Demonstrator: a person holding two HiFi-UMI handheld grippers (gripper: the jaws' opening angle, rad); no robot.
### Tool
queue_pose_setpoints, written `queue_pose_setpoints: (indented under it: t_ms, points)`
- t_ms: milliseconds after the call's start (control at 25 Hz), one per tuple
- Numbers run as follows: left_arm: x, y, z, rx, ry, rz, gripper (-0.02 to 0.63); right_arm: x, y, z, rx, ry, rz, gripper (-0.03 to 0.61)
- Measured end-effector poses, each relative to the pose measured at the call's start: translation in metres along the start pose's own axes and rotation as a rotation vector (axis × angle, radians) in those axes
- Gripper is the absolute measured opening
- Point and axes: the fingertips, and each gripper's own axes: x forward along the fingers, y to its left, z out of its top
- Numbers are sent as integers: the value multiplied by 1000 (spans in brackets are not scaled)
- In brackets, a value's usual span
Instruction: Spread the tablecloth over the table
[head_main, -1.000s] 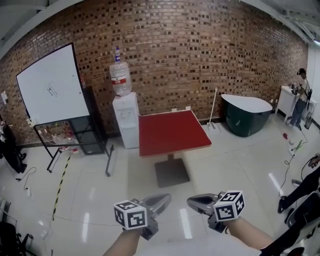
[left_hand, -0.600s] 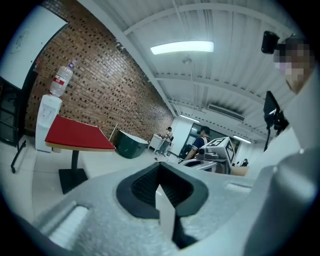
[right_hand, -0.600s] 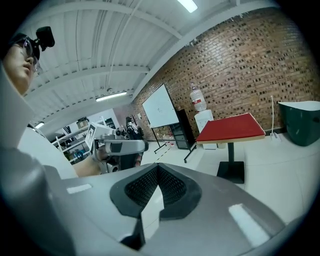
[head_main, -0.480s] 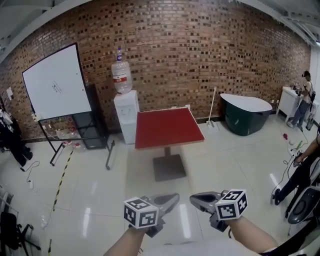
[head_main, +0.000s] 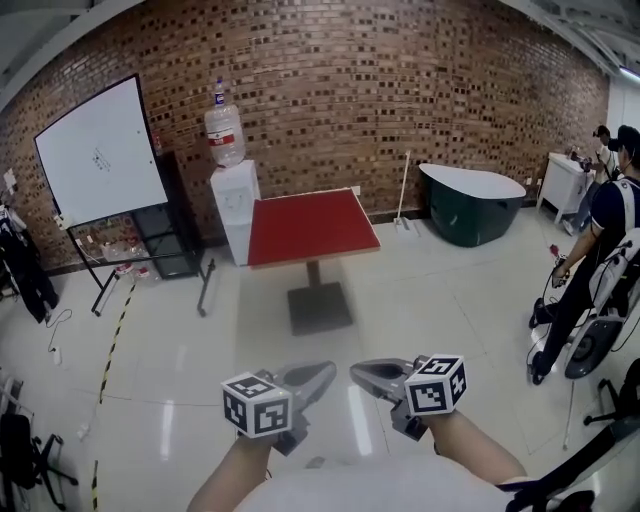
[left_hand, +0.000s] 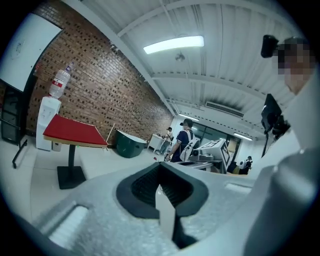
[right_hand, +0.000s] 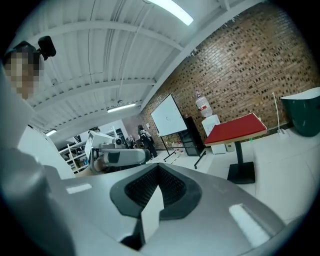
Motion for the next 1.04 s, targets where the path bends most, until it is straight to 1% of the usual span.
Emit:
queue_pose_setpoints:
  t_ms: [160,360,480,640,1040]
  points:
    - [3,-13,0,9,-12,22,2,-17,3,-5,-2,-15,1,0]
    - [3,-22,-1,27,-14,23,2,-25,6,-9,-7,-18,-4,0]
    - [5,-27,3,30,-13,23,0,-31,7,-5,-2,-25,-3,0]
    - [1,-28,6,28,-17,21,1,-32,11,0,-4,-35,-4,0]
    - [3,-26,2,25,-12,33,2,-34,6,-2,-5,-46,-5,0]
